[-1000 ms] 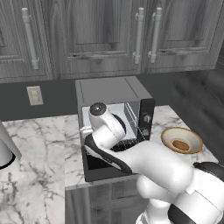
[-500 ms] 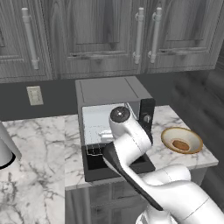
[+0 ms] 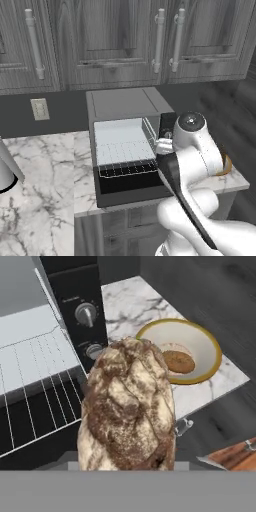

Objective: Pick up the heated bread from the toaster oven and place it in the bowl. Then move the bread bowl to the dining counter.

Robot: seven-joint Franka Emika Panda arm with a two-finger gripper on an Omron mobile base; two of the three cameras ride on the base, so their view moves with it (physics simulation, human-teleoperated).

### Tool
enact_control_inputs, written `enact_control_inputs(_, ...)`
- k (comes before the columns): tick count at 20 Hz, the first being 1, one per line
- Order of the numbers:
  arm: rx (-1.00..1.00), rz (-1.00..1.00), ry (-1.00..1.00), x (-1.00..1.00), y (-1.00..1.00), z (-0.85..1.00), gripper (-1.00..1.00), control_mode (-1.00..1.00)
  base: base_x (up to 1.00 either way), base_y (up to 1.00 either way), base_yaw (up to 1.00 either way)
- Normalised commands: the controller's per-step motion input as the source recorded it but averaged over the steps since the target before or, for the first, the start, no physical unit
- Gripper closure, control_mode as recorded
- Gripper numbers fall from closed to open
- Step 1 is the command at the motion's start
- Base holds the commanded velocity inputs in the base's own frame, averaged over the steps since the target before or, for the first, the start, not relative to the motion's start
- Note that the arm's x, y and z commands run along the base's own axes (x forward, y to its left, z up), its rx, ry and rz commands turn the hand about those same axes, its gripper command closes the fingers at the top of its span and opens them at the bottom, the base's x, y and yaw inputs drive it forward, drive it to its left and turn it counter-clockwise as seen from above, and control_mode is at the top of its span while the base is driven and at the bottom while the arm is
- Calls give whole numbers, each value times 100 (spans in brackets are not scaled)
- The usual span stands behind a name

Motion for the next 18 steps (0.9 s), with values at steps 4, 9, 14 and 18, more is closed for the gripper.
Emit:
enact_control_inputs(4,18,-7,18,-3,-100,27,100,-100,0,0,0)
enact_control_inputs(9,9,1,14,30,-100,-4,100,-100,0,0,0)
enact_control_inputs(14,0,4,7,42,-73,-12,100,-100,0,0,0)
enact_control_inputs(18,3,0,0,6,-43,0,100,-100,0,0,0)
